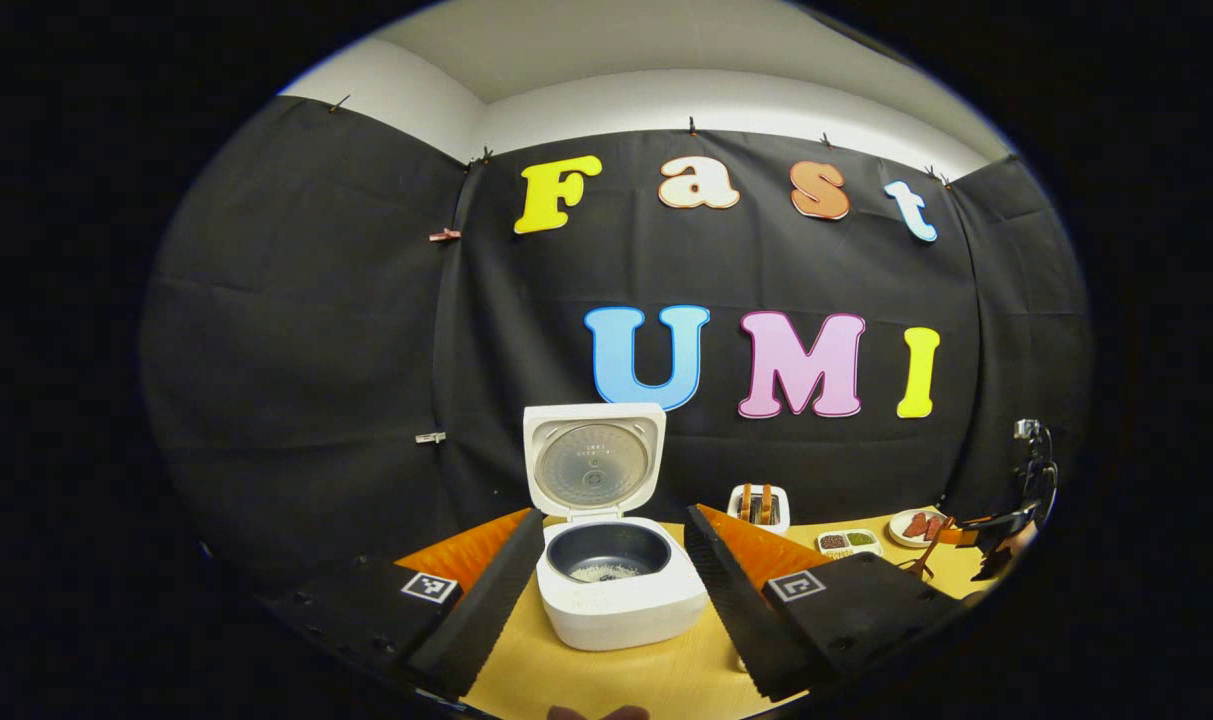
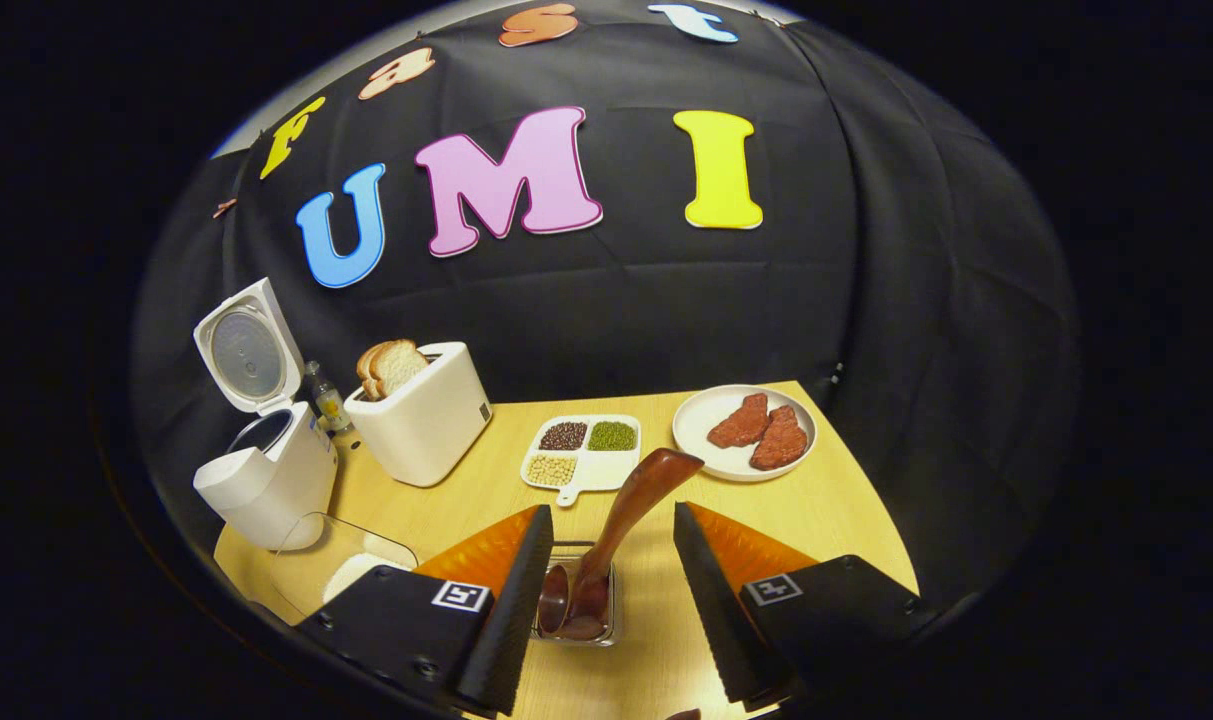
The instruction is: Close the left gripper, press the button to open the rice cooker; take a wooden spoon from the chopstick holder with the right hand, scoop a spoonful of rice and pour it into the rice cooker, then put the wooden spoon back into the chopstick holder.
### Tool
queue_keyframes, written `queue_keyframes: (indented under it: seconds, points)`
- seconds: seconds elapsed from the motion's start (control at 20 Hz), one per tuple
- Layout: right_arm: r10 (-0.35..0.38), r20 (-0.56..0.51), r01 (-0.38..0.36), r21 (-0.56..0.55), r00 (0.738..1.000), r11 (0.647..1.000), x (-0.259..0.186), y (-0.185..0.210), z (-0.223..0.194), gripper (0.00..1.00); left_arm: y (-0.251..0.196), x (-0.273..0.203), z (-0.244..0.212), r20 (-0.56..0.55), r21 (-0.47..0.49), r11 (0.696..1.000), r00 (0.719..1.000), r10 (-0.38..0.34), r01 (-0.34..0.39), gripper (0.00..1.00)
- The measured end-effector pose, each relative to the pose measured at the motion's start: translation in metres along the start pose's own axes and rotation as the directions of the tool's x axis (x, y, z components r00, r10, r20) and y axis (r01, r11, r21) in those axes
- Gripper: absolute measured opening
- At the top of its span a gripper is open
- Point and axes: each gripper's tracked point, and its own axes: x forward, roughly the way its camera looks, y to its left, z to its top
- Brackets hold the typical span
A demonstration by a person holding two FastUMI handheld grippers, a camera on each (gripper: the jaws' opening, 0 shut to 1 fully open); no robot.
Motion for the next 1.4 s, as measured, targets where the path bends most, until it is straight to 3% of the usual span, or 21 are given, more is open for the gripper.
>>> queue_keyframes:
  seconds: [0.05, 0.15, 0.25, 0.3, 0.35, 0.4, 0.45, 0.55, 0.65, 0.7, 0.75, 1.15, 1.4]
  points:
    - [0.002, -0.019, -0.002, 0.001, 1.0, 1.0, 0.008, -0.001, -0.007, 0.75, 0.004, -0.003, -0.003, -0.011, -0.003, 1.0, 1.0, 0.021, -0.021, 0.96]
    - [0.003, -0.039, -0.002, 0.025, 0.999, 1.0, 0.02, -0.004, -0.016, 0.61, 0.011, -0.011, -0.008, -0.032, -0.013, 0.998, 0.998, 0.054, -0.054, 0.97]
    - [-0.001, -0.053, 0.004, 0.057, 0.999, 0.998, 0.031, -0.006, -0.019, 0.39, 0.02, -0.019, -0.009, -0.041, -0.013, 0.996, 0.995, 0.088, -0.088, 0.96]
    - [-0.004, -0.063, 0.008, 0.07, 0.998, 0.998, 0.034, -0.007, -0.022, 0.34, 0.025, -0.024, -0.006, -0.038, -0.008, 0.995, 0.994, 0.103, -0.103, 0.96]
    - [-0.017, -0.076, 0.022, 0.075, 0.997, 0.997, 0.037, -0.009, -0.024, 0.43, 0.03, -0.028, -0.004, -0.034, -0.003, 0.993, 0.993, 0.115, -0.115, 0.96]
    - [0.001, -0.081, 0.007, 0.09, 0.997, 0.996, 0.042, -0.003, -0.03, 0.43, 0.033, -0.033, -0.003, -0.032, 0.001, 0.992, 0.992, 0.126, -0.126, 0.96]
    - [0.013, -0.087, -0.004, 0.102, 0.996, 0.995, 0.04, -0.005, -0.026, 0.26, 0.038, -0.037, -0.003, -0.031, 0.002, 0.991, 0.99, 0.135, -0.135, 0.96]
    - [0.051, -0.076, -0.039, 0.148, 0.996, 0.988, 0.042, 0.004, -0.023, 0.2, 0.045, -0.044, -0.005, -0.036, -0.005, 0.989, 0.988, 0.148, -0.148, 0.97]
    - [0.055, -0.076, -0.045, 0.124, 0.996, 0.991, 0.035, 0.006, -0.02, 0.12, 0.051, -0.051, -0.01, -0.045, -0.02, 0.987, 0.986, 0.158, -0.159, 0.97]
    - [0.057, -0.071, -0.049, 0.102, 0.996, 0.994, 0.03, 0.01, -0.02, 0.17, 0.054, -0.054, -0.014, -0.052, -0.027, 0.987, 0.986, 0.158, -0.16, 0.97]
    - [0.059, -0.061, -0.054, 0.087, 0.996, 0.995, 0.027, 0.013, -0.016, 0.12, 0.057, -0.056, -0.017, -0.06, -0.03, 0.987, 0.985, 0.159, -0.161, 0.97]
    - [0.038, 0.097, -0.05, 0.127, 0.995, 0.991, -0.012, 0.018, 0.055, 0.12, 0.067, -0.053, -0.02, -0.063, -0.04, 0.991, 0.99, 0.123, -0.126, 0.97]
    - [0.053, 0.205, -0.074, 0.096, 0.977, 0.993, -0.052, 0.048, 0.104, 0.11, 0.059, -0.042, -0.023, -0.058, -0.053, 0.996, 0.996, 0.063, -0.067, 0.97]
